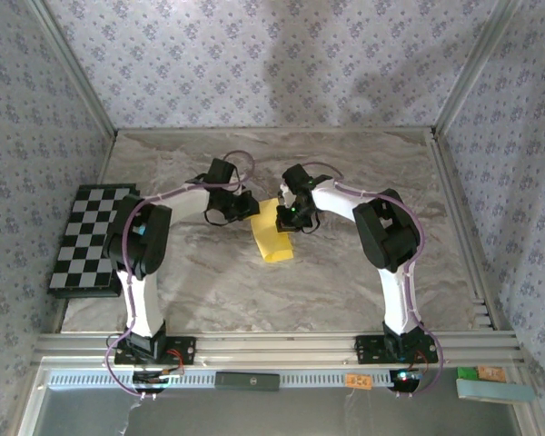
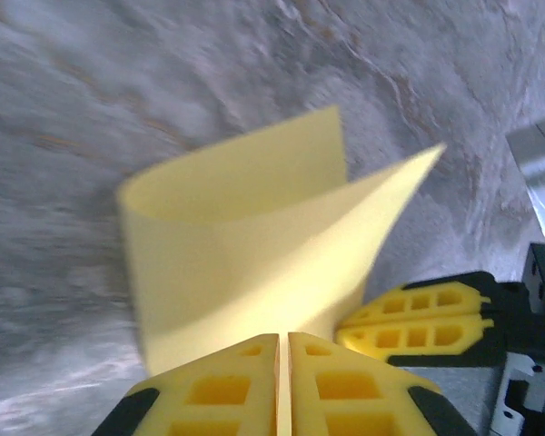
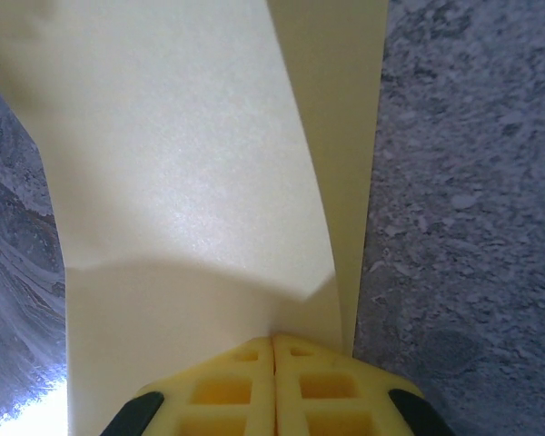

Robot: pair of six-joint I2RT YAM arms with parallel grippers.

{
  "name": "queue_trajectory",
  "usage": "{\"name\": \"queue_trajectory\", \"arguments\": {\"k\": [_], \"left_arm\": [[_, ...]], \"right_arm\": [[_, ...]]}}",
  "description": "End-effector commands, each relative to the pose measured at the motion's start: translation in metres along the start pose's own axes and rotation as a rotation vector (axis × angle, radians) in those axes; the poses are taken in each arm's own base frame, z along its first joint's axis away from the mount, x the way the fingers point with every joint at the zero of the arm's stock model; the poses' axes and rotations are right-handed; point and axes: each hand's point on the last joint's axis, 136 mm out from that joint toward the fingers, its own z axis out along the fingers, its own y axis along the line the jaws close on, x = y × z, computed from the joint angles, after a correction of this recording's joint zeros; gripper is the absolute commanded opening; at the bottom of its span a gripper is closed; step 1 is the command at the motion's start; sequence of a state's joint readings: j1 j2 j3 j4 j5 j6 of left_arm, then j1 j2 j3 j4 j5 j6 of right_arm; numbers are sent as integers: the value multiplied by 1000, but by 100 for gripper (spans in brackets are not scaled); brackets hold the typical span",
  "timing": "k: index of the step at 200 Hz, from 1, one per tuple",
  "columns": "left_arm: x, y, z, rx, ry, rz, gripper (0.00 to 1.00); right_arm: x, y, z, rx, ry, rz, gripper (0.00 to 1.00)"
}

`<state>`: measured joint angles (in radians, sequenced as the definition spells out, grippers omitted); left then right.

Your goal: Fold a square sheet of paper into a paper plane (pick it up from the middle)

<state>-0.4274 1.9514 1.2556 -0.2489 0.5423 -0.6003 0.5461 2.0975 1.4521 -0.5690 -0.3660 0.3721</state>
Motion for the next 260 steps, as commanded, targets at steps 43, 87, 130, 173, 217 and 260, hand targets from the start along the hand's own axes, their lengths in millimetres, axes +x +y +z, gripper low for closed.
{"name": "queue_trajectory", "arguments": {"k": [43,87,130,173,217,260], "left_arm": [[-18,26,19,-55,6,-48,11],[-40,64,14,-110,-22,-73,11],[-66,72,-4,-142,-49,-29,11],[-66,19,-29,-51,-95,13,12],[-31,2,-36,-72,-151,-82,13],[16,-30,-17,76,-39,-125,13]], "right_arm": [[58,-80,30,294,208,60,7],[61,-84,29,308,215,55,7],[63,-85,29,311,212,60,7],[62,-82,31,298,205,86,7],[57,-76,34,273,161,205,7],[34,-64,24,229,45,305,6]]}}
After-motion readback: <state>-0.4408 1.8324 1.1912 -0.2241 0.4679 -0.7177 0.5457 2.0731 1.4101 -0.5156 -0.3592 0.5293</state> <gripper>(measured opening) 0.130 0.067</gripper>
